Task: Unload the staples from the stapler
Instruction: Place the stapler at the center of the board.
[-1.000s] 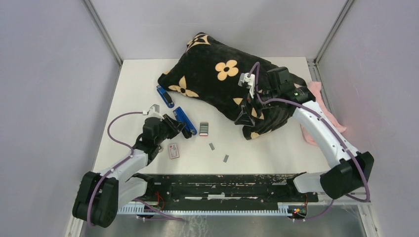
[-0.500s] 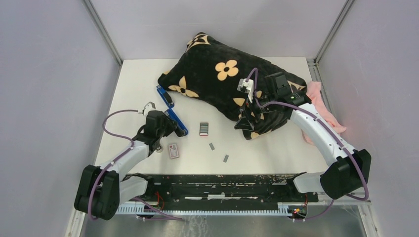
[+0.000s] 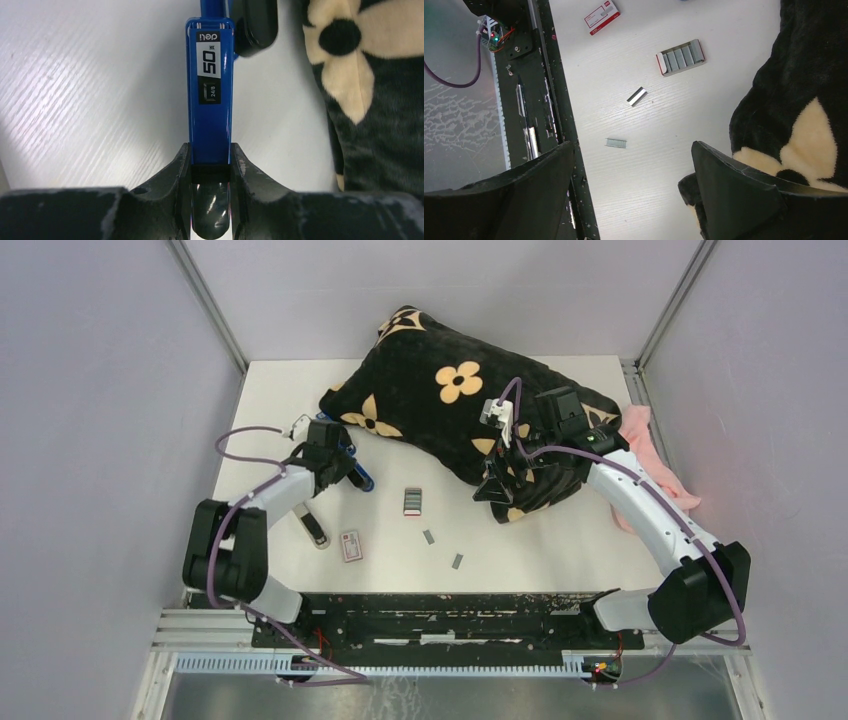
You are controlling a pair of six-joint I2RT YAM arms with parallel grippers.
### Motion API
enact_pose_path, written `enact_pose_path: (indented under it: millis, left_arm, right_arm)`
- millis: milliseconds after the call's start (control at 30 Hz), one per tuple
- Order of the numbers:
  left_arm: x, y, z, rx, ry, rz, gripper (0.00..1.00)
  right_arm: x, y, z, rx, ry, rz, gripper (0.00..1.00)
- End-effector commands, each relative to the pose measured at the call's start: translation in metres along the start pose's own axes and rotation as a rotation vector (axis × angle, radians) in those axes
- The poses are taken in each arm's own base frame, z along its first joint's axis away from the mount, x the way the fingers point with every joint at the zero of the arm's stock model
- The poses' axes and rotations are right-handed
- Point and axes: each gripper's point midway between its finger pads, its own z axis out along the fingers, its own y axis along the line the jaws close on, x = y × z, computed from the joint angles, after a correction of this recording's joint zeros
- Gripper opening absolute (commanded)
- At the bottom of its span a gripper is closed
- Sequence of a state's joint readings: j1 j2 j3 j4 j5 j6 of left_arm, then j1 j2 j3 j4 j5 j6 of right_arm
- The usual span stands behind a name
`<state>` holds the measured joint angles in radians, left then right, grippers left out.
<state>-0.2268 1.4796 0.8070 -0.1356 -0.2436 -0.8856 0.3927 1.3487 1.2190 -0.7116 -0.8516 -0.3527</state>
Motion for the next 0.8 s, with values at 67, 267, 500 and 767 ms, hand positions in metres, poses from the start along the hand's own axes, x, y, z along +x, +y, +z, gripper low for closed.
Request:
enact_pose_path:
  millis: [67, 267, 500, 767]
  left_arm:
    - [-0.025, -0.003, 0.026, -0.049, 0.037, -0.086, 0.09]
    - [-0.041, 0.006, 0.018, -0.061, -0.039, -0.121, 0.10]
    - [-0.067, 0.036, 0.031, -0.125, -0.057, -0.228, 0.12]
    - [-0.059, 0.040, 0.046, -0.121, 0.005, -0.224, 0.43]
  right_arm:
    - [-0.008, 0.001, -0.003, 0.009, -0.031, -0.032, 0.93]
    - [-0.009, 0.003, -0.004, 0.006, -0.034, -0.036, 0.93]
    - [-0.011, 0.005, -0.005, 0.002, -0.039, -0.042, 0.93]
    - [-0.011, 0.005, -0.007, 0.005, -0.040, -0.046, 0.93]
